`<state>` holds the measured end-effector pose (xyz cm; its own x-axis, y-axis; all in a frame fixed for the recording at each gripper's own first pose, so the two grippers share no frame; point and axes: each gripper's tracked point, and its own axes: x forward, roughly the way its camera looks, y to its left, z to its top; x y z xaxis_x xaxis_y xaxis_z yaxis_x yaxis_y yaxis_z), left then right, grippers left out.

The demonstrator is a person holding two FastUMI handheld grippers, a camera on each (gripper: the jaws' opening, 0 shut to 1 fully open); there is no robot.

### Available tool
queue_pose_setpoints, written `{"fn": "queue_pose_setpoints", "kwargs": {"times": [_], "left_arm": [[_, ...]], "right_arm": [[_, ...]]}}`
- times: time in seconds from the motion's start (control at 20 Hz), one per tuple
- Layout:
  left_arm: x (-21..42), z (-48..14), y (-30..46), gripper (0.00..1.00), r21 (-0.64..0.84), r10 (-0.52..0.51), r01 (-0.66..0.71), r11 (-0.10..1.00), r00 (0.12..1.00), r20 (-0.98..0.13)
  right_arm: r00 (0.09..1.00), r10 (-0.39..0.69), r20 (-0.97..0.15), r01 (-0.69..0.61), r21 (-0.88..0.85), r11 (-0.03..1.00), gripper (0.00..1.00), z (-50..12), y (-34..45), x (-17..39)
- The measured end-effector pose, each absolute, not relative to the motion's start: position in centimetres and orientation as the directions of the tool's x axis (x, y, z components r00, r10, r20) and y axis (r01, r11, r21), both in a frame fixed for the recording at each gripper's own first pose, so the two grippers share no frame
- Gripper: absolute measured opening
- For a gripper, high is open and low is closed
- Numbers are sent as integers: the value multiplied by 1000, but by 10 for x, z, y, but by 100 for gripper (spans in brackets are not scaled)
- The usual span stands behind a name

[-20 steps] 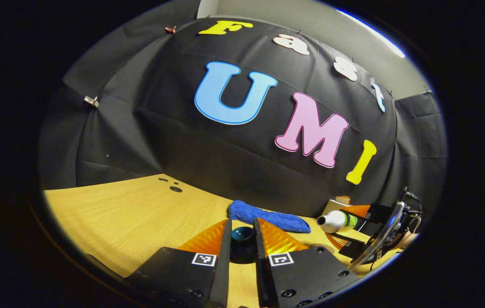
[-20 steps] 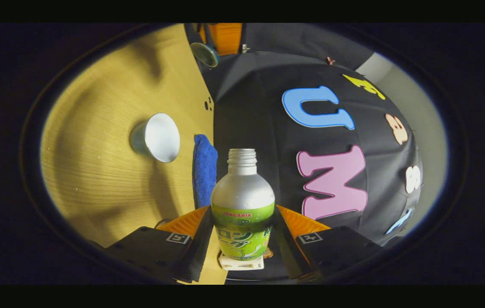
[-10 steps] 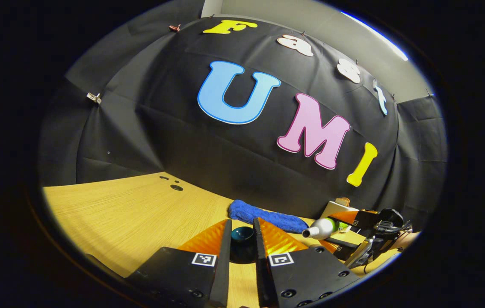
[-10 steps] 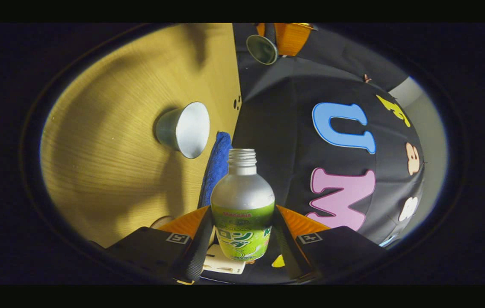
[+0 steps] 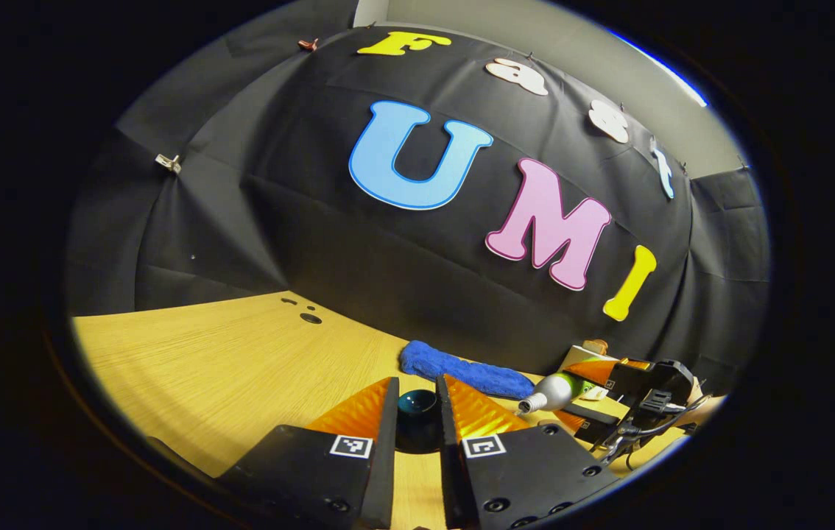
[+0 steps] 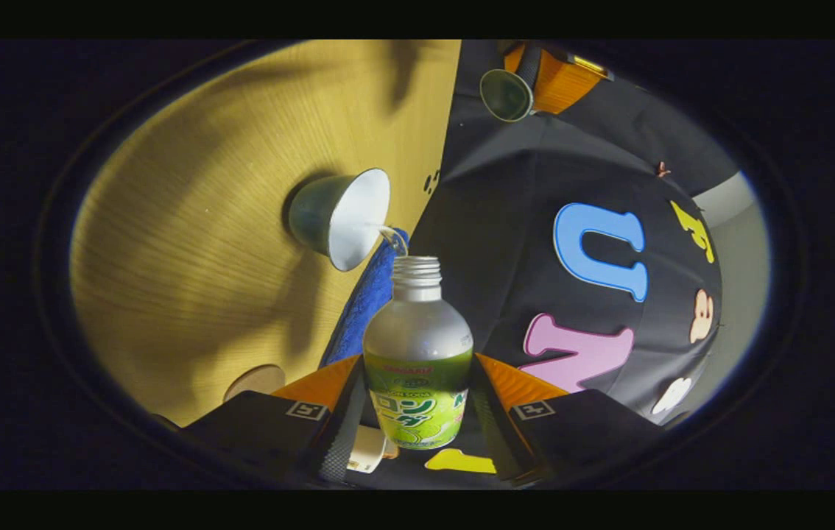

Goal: Open the teacup lid with one hand, grasp the water bottle and pour water into the teacup with the other hand; after pouring, place the water bottle on the coaster and then close the teacup lid.

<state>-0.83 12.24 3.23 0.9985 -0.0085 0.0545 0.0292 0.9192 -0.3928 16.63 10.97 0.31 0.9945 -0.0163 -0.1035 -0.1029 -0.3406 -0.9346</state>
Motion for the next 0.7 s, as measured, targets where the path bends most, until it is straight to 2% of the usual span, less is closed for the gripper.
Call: {"fn": "queue_pose_setpoints", "kwargs": {"times": [0.7], "left_arm": [[-7,28,120,30,-419,-16,33,907,999,43]], "right_arm": [[997,41,-59,-29,-851,-525,75,20,119,170]]}}
